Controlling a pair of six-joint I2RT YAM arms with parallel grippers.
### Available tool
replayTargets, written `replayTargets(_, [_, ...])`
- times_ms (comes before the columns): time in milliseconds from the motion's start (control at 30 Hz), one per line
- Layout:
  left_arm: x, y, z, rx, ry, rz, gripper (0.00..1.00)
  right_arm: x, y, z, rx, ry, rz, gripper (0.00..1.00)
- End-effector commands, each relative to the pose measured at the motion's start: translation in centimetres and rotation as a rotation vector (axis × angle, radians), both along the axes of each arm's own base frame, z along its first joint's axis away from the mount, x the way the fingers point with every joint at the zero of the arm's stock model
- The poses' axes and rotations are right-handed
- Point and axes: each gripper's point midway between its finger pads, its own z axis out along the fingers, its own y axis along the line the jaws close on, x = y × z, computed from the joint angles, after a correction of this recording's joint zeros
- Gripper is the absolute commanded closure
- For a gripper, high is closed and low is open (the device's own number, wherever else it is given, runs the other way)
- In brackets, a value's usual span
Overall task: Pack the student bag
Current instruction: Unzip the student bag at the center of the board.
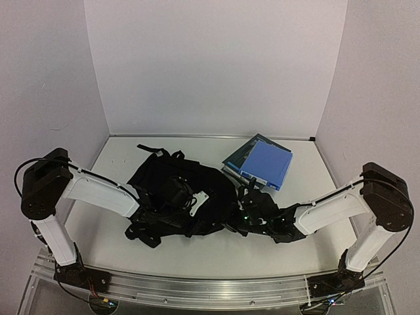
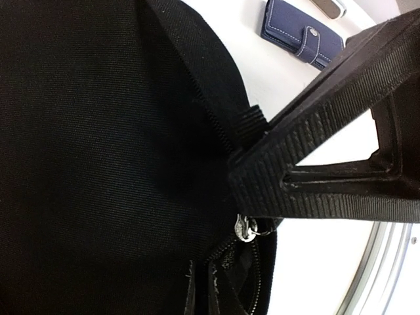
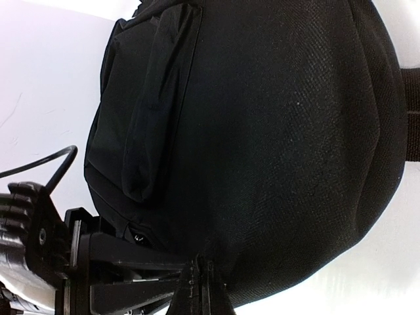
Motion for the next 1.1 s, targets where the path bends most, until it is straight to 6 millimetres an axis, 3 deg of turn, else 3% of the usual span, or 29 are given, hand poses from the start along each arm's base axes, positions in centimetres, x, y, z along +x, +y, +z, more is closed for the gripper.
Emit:
replayTargets(0, [-0.6, -0.4, 0.0, 0.005, 0.041, 0.005, 1.00, 1.8, -0.3, 2.9, -0.014, -0.087, -0.057, 1.00])
replayTargets(133, [-1.1, 0.3, 0.0, 0.004, 0.053, 0.036, 1.00, 2.7, -1.4, 2.5, -0.122, -0.097, -0.091, 1.00])
replayTargets(333, [-2.6, 1.6, -1.0, 0.016, 0.109, 0.061, 1.00, 4.6, -2.5, 3.2, -0.144, -0.112, -0.118, 1.00])
replayTargets(600, [-4.3, 4.9, -1.8, 0.061, 0.159, 0.126, 1.00, 7.6, -4.4, 3.6, -0.212, -0.147, -0.156, 1.00])
replayTargets(900, [-5.4, 8.3, -2.0, 0.103, 0.196, 0.207, 1.00, 9.6, -4.8, 3.9, -0.248, -0.181, -0.147, 1.00])
replayTargets(1067, [-4.7, 8.1, -0.2, 0.051, 0.192, 0.271, 0.95, 9.1, -3.6, 4.3, -0.232, -0.199, -0.067, 1.00])
